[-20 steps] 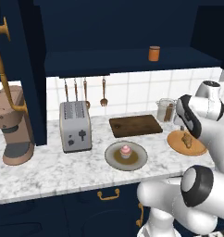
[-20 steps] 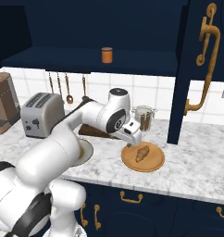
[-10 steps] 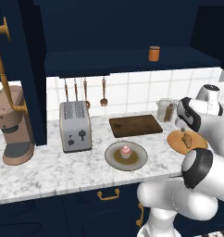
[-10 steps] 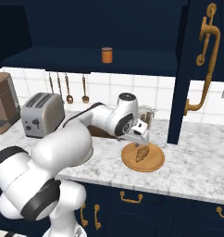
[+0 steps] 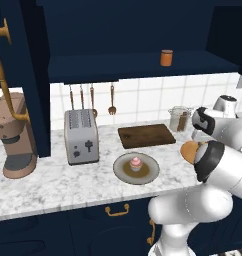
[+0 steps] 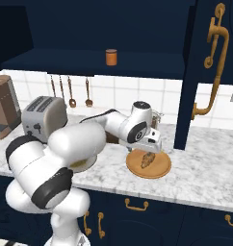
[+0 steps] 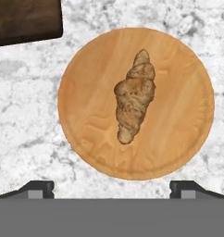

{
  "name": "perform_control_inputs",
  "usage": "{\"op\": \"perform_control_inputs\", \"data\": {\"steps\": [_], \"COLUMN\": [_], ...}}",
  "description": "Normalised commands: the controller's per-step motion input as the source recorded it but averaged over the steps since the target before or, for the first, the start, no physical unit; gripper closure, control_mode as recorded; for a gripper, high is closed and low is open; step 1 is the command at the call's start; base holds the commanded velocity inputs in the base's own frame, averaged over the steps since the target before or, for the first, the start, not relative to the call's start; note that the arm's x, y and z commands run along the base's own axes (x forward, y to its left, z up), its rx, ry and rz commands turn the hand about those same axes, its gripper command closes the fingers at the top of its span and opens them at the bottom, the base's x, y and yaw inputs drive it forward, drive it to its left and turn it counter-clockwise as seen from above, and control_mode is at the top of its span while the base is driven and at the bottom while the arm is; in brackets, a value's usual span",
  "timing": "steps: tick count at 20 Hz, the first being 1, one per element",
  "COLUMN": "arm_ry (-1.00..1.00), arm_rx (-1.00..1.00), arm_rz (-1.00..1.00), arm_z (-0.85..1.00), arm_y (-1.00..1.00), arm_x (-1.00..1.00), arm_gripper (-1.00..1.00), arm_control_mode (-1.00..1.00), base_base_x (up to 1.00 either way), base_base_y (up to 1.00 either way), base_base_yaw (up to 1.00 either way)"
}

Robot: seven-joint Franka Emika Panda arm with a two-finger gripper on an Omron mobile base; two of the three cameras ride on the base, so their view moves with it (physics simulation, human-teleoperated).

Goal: From the different types of pastries on the counter, select a croissant and place it on the cutting board. Then retrieve a jar of jam from the cabinet and place it alongside the croissant on the cutting board.

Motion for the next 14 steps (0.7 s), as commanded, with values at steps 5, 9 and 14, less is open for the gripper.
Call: {"op": "perform_control_inputs", "data": {"steps": [5,9,14], "arm_ry": [0.11,0.07,0.05], "arm_rx": [-0.06,-0.01,0.0], "arm_rz": [0.0,0.0,0.0], "arm_z": [-0.3,-0.11,-0.16], "arm_y": [0.0,-0.06,-0.15], "arm_x": [0.23,0.14,0.04], "arm_gripper": [-1.0,-1.0,-1.0], "arm_control_mode": [-1.0,-1.0,-1.0], "base_base_x": [0.0,0.0,0.0], "base_base_y": [0.0,0.0,0.0], "base_base_yaw": [0.0,0.0,0.0]}}
